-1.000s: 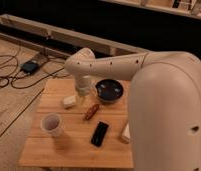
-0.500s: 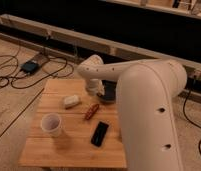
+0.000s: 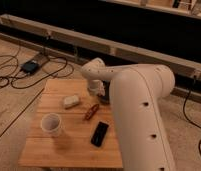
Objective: Push the ceramic bowl across the table
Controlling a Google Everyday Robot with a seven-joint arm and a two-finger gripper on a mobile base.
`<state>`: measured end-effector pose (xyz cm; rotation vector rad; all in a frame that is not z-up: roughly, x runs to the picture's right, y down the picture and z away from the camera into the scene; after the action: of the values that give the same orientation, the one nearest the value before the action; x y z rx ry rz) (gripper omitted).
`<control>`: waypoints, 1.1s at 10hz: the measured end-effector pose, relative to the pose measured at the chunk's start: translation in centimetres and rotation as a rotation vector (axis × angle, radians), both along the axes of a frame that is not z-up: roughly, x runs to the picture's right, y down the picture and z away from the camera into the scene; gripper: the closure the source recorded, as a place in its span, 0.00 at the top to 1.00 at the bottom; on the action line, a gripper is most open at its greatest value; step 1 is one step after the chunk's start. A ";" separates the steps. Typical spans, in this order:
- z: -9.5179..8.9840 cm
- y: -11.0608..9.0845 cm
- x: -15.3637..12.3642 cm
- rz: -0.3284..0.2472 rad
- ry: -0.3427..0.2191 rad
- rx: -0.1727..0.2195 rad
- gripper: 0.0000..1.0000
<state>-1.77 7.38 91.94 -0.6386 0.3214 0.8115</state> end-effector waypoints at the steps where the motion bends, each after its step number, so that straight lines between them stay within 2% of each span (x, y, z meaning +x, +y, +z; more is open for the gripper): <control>1: 0.1 0.1 -0.3 0.009 -0.006 -0.010 0.70; 3: -0.2 0.7 -1.1 0.032 -0.012 -0.053 0.70; 8: -2.3 3.1 -3.9 0.085 -0.031 -0.199 0.70; 11: -3.0 3.4 -5.9 0.110 -0.061 -0.248 0.70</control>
<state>-7.65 10.76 88.97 -0.9177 0.3361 0.8625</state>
